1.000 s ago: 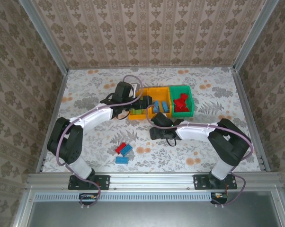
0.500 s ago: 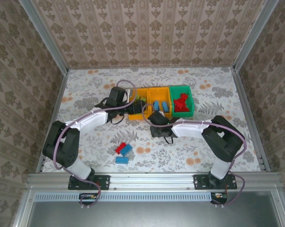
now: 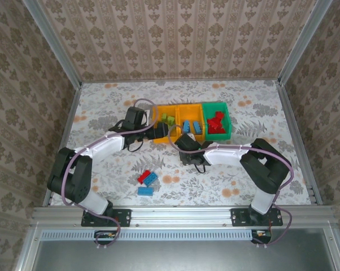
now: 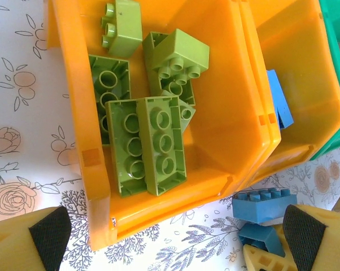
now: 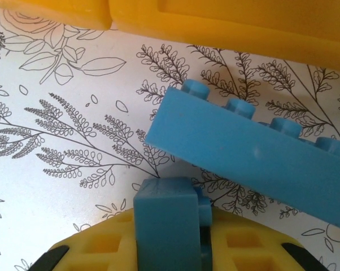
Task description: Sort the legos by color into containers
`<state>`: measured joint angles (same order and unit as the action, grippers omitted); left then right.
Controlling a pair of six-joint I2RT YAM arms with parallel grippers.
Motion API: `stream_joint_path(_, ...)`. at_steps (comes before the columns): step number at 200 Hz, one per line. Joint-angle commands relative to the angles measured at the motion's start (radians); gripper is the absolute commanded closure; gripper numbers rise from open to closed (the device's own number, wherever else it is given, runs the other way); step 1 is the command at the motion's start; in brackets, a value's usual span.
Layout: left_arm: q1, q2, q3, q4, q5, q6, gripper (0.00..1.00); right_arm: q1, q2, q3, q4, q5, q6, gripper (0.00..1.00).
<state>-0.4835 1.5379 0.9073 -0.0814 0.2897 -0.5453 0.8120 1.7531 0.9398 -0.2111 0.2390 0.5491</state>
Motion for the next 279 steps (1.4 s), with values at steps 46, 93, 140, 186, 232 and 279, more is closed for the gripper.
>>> stream_joint_path(46,0.013,-0.023,-0.035,-0.015,-0.013,0.030,0.00,0.012,-0.083,-0.005,-0.013,-0.038,0.018,0.84)
stream_joint_path(93,0.018,-0.053,-0.054,-0.023,-0.025,0.037,0.00,-0.002,-0.152,0.021,-0.033,-0.052,-0.007,0.85)
stream_joint_path(140,0.020,-0.082,-0.078,-0.026,-0.029,0.038,0.00,-0.088,-0.200,0.060,0.000,-0.134,-0.029,0.85)
stream_joint_path(186,0.020,-0.090,-0.094,-0.023,-0.021,0.034,0.00,-0.218,-0.168,0.114,0.043,-0.210,0.001,0.85)
stream_joint_path(232,0.020,-0.102,-0.107,-0.019,-0.018,0.033,0.00,-0.293,-0.042,0.264,-0.027,-0.201,0.012,0.84)
stream_joint_path(279,0.021,-0.121,-0.121,-0.026,-0.020,0.033,0.00,-0.312,0.104,0.452,-0.175,-0.131,0.016,0.62)
